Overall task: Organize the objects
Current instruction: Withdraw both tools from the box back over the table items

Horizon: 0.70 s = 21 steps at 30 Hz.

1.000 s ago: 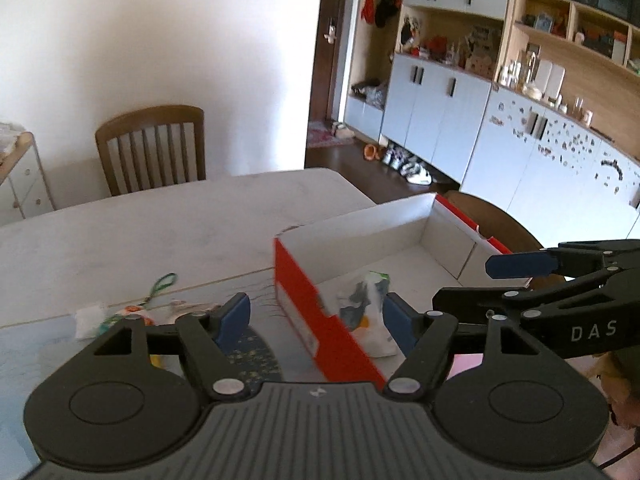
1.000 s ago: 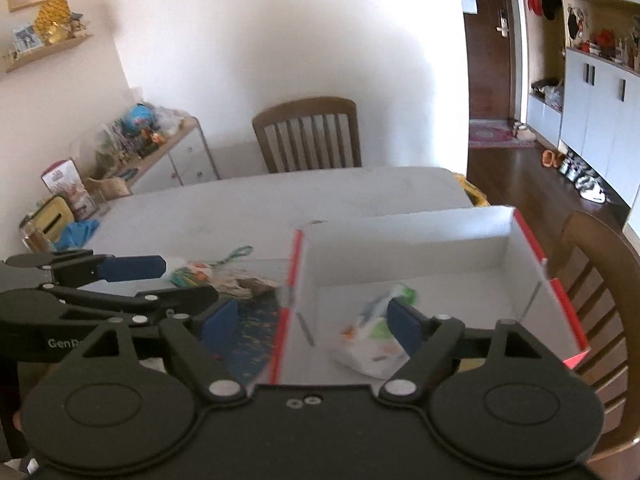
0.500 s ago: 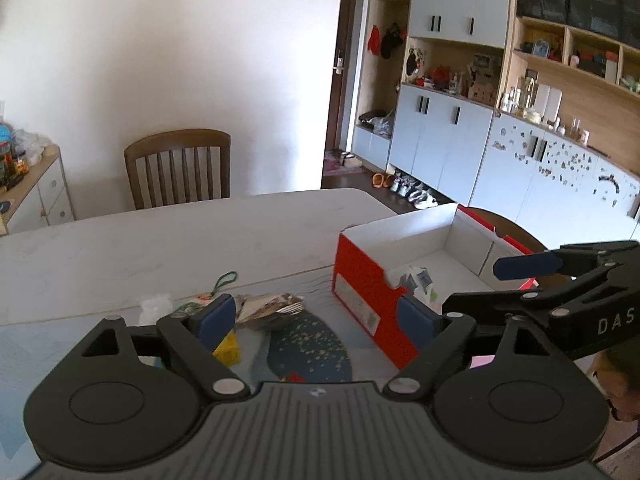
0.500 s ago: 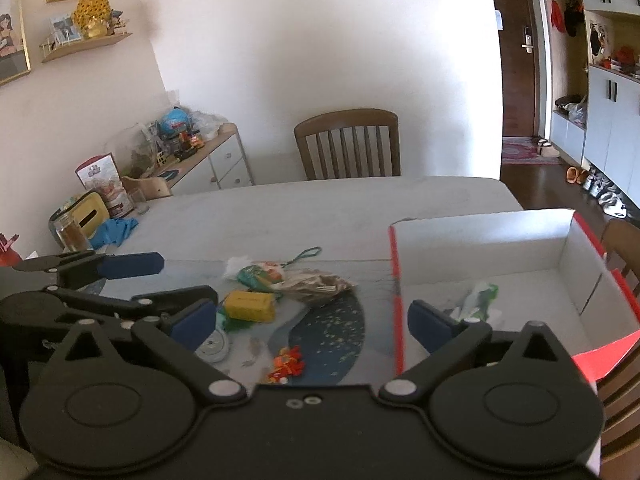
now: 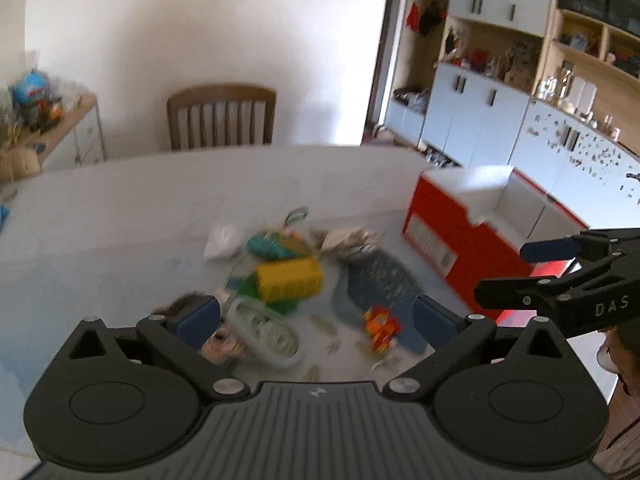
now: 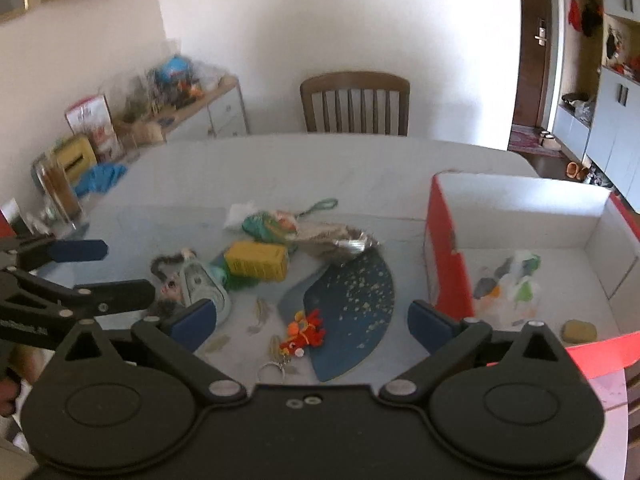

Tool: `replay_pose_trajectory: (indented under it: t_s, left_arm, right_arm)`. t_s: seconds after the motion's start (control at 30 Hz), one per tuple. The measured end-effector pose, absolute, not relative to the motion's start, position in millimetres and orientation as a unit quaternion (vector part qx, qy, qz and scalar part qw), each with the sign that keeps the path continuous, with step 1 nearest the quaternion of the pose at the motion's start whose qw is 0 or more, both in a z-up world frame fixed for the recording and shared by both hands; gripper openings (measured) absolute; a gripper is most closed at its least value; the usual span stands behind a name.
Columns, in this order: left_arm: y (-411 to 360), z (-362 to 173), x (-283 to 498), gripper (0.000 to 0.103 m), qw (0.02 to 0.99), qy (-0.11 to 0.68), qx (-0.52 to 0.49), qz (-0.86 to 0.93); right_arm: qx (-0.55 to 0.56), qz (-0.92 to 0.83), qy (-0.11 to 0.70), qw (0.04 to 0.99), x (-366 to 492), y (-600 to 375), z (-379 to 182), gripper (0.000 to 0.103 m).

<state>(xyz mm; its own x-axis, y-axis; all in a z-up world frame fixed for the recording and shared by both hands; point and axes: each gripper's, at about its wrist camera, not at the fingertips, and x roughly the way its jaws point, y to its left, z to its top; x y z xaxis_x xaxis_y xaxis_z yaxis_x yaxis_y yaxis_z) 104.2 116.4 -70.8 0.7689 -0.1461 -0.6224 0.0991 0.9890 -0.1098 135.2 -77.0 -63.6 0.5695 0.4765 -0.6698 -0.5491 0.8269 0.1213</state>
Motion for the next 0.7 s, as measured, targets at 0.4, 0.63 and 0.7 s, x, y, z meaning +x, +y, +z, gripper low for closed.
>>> replay_pose_trajectory:
  t_s: [0.4, 0.63, 0.7]
  left_arm:
    - [156, -145, 115, 0.103, 0.918, 0.396, -0.012, -0.002]
    - [165, -171, 125, 0.103, 0.908, 0.418, -0.013, 0.002]
    - [167, -175, 127, 0.103, 0.906, 0.422, -0.017, 0.003]
  right_arm:
    - [-0.077, 0.287, 0.407, 0.863, 157, -42, -117, 0.099]
    - [-0.09, 0.281, 0.435, 0.851, 173, -30, -140, 0.094]
    - [-0.093, 0.279, 0.442, 0.847, 177, -27, -145, 0.09]
